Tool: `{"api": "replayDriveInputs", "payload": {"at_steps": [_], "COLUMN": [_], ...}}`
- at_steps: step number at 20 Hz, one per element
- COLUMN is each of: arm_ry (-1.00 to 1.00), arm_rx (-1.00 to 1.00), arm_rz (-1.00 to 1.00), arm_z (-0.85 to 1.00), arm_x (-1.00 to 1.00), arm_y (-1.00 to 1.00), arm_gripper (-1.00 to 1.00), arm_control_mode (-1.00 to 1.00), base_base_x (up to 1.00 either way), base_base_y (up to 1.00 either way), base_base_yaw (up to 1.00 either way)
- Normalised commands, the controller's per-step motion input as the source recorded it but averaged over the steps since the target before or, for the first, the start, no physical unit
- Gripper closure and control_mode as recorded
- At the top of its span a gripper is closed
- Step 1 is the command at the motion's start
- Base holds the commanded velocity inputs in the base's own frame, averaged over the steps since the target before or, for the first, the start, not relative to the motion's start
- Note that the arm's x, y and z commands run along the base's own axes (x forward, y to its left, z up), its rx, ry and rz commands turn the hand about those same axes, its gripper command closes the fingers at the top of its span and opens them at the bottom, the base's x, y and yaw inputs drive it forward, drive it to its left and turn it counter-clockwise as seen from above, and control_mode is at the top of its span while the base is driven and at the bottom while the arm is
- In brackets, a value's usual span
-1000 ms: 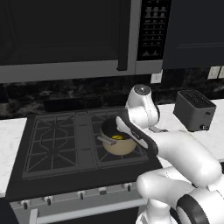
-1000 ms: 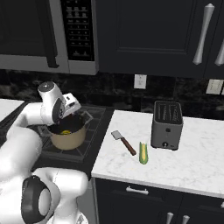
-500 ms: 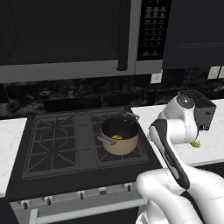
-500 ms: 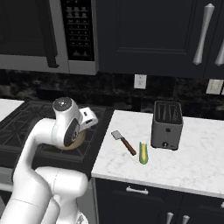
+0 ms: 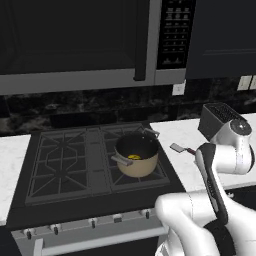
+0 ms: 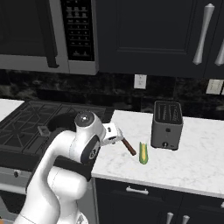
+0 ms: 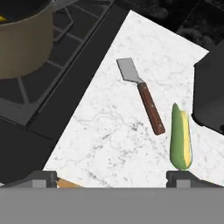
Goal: Put the lemon and corn in the pot. Retrieve the spatula and lightly stir the vegetables in the pot.
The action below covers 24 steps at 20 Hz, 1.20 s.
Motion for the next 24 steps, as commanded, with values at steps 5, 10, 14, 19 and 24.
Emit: {"api": "replayDriveInputs", "payload": {"at_steps": [5, 10, 14, 19, 24], "arm_ry": [0.35, 0.19, 0.04, 0.01, 0.09], "arm_rx": [0.01, 0.18, 0.12, 0.00, 0.00], "arm_rz": [-0.41, -0.19, 0.00, 0.14, 0.13], "arm_z": [-0.09, -0.45, -0.62, -0.40, -0.41], "arm_x": [0.12, 0.07, 0.33, 0.73, 0.67], "arm_y": [-1.00, -0.99, -0.71, -0.07, -0.09], "arm_gripper": [-1.00, -1.00, -1.00, -1.00, -1.00], "arm_control_mode": [-1.00, -1.00, -1.00, -1.00, -1.00], "base_base_x": [0.00, 0.00, 0.00, 0.00, 0.00], "base_base_y": [0.00, 0.00, 0.00, 0.00, 0.00], "base_base_yaw": [0.00, 0.00, 0.00, 0.00, 0.00]}}
